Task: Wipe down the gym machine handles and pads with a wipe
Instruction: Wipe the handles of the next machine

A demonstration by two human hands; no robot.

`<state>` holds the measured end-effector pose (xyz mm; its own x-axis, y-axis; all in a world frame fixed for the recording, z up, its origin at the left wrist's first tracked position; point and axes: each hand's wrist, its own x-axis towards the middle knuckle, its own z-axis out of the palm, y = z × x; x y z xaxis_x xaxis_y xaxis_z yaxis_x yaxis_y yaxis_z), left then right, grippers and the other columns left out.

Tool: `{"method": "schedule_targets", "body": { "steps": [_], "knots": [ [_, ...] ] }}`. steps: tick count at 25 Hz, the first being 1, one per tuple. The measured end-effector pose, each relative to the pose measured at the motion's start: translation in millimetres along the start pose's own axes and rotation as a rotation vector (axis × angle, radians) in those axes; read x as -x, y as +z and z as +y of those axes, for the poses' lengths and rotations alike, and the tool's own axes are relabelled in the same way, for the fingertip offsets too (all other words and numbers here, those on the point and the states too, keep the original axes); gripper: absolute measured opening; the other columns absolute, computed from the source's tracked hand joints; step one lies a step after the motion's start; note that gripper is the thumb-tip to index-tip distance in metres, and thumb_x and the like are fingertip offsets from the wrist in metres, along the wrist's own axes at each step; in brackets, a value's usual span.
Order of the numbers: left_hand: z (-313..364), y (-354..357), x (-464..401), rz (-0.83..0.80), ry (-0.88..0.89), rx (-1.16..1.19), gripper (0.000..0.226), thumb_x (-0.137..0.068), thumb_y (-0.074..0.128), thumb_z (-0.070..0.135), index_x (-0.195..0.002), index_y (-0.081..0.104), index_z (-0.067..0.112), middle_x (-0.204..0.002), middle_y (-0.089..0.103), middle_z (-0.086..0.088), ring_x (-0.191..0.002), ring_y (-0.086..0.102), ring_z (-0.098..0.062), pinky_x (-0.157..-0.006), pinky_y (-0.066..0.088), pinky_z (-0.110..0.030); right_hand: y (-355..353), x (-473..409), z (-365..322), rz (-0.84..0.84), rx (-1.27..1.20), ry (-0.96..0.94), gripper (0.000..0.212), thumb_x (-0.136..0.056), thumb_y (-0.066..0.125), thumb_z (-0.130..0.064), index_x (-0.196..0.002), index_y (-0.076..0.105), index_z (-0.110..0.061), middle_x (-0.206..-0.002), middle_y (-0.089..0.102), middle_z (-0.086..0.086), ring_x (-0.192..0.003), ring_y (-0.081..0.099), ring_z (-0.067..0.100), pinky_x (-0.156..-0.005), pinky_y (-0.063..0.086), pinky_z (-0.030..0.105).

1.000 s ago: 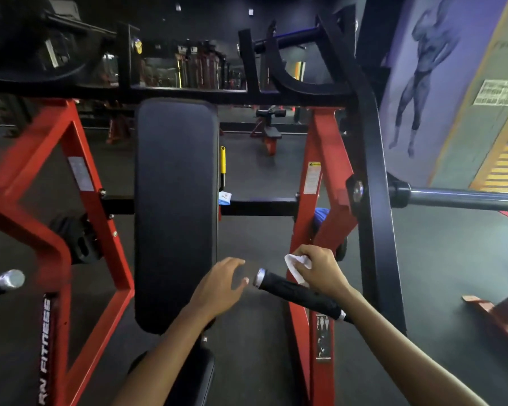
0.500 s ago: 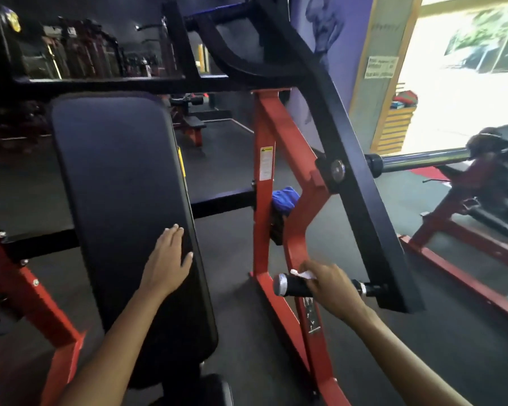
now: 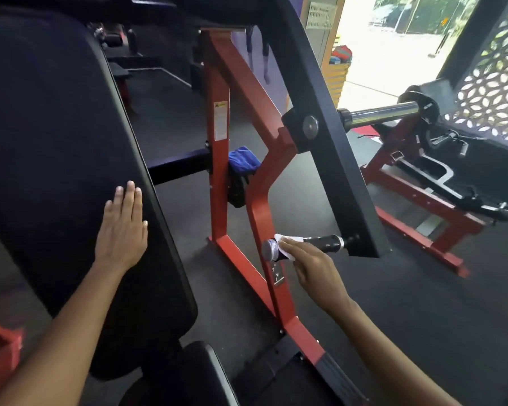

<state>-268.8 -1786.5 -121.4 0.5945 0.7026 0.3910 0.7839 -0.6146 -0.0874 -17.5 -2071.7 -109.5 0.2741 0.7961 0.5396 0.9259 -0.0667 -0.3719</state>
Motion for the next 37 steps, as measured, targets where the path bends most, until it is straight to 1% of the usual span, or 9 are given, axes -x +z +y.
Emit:
{"method": "schedule_targets", "body": {
  "steps": [4, 8, 10, 13, 18, 22, 27, 33, 37],
  "knots": [
    [-12.8, 17.3, -3.0, -0.003, 0.037, -0.024, 0.073, -0.091, 0.05, 0.015, -0.147, 0.006, -0.004, -0.158, 0.002, -0.017, -0.145, 0.007, -0.034, -0.117, 0.002, -0.044, 18.8, 4.9, 6.5, 0.022, 0.005, 0.003, 0.04, -0.093, 0.037, -0.013, -0.126, 0.059, -0.007, -0.129, 0.059, 0.003, -0.119, 0.055, 0.016, -0.1, 0.045, 0.027],
    [-16.6, 25.9, -8.3, -0.013, 0.031, -0.017, 0.075, -0.092, 0.05, 0.016, -0.148, 0.004, 0.0, -0.159, -0.006, -0.011, -0.146, -0.002, -0.03, -0.113, -0.022, -0.029, 23.6, 9.2, 24.4, 0.036, 0.107, -0.07, 0.038, -0.089, 0.057, 0.002, -0.126, 0.059, -0.006, -0.131, 0.058, 0.001, -0.121, 0.054, 0.016, -0.099, 0.047, 0.031],
    [-16.8, 30.5, -12.9, -0.008, 0.03, 0.003, 0.076, -0.092, 0.05, 0.017, -0.149, 0.002, 0.002, -0.159, -0.009, -0.008, -0.146, -0.004, -0.029, -0.114, -0.021, -0.03, 23.9, 6.2, 28.1, 0.039, 0.139, -0.071, 0.039, -0.086, 0.063, 0.002, -0.124, 0.061, -0.007, -0.129, 0.06, 0.001, -0.116, 0.057, 0.017, -0.094, 0.05, 0.032],
    [-18.9, 34.1, -17.6, 0.025, 0.061, 0.002, 0.076, -0.091, 0.048, 0.02, -0.15, 0.002, 0.004, -0.159, -0.008, -0.007, -0.146, -0.003, -0.028, -0.116, -0.017, -0.033, 19.9, 4.5, 19.3, 0.05, 0.107, -0.005, 0.034, -0.09, 0.051, -0.009, -0.122, 0.063, -0.011, -0.129, 0.059, 0.003, -0.107, 0.056, 0.019, -0.086, 0.05, 0.027],
    [-19.4, 43.0, -20.2, 0.082, 0.071, 0.028, 0.075, -0.092, 0.045, 0.025, -0.15, 0.003, 0.004, -0.16, -0.006, -0.008, -0.147, -0.003, -0.028, -0.117, -0.013, -0.038, 21.8, 4.3, 3.7, 0.094, -0.035, 0.199, 0.03, -0.092, 0.053, -0.028, -0.118, 0.066, -0.023, -0.126, 0.06, -0.002, -0.109, 0.052, 0.015, -0.09, 0.038, 0.016],
    [-22.6, 50.5, -22.8, 0.133, 0.13, 0.025, 0.066, -0.097, 0.024, 0.034, -0.149, 0.004, 0.0, -0.159, -0.004, -0.012, -0.146, -0.001, -0.03, -0.119, -0.008, -0.039, 29.8, 0.6, -4.1, 0.227, -0.102, 0.269, 0.025, -0.083, 0.067, 0.002, -0.103, 0.073, -0.012, -0.106, 0.069, -0.002, -0.099, 0.061, 0.016, -0.088, 0.044, 0.014],
    [-23.4, 54.0, -37.0, 0.164, 0.227, 0.009, 0.067, -0.094, 0.014, 0.034, -0.148, 0.005, -0.004, -0.158, -0.002, -0.016, -0.147, 0.003, -0.029, -0.119, -0.002, -0.042, 27.7, -6.7, -6.9, 0.223, -0.036, 0.219, 0.031, -0.076, 0.067, 0.014, -0.097, 0.074, -0.007, -0.097, 0.069, 0.001, -0.09, 0.062, 0.016, -0.085, 0.042, 0.009],
    [-25.9, 56.3, -37.8, 0.17, 0.256, 0.036, 0.067, -0.094, 0.015, 0.035, -0.148, 0.005, -0.004, -0.158, -0.002, -0.016, -0.147, 0.003, -0.029, -0.12, 0.001, -0.042, 19.2, -7.1, 41.3, 0.187, 0.162, 0.268, 0.031, -0.071, 0.067, 0.018, -0.096, 0.072, 0.0, -0.09, 0.066, 0.011, -0.083, 0.057, 0.026, -0.072, 0.051, 0.034],
    [-27.0, 57.6, -37.6, 0.176, 0.258, 0.048, 0.067, -0.094, 0.014, 0.035, -0.148, 0.004, -0.004, -0.158, -0.002, -0.016, -0.147, 0.003, -0.029, -0.12, 0.002, -0.043, 3.4, -1.0, 93.4, 0.196, 0.274, 0.451, 0.018, -0.079, 0.065, 0.009, -0.094, 0.072, 0.003, -0.085, 0.063, 0.012, -0.08, 0.057, 0.031, -0.067, 0.049, 0.034]
  ]
}}
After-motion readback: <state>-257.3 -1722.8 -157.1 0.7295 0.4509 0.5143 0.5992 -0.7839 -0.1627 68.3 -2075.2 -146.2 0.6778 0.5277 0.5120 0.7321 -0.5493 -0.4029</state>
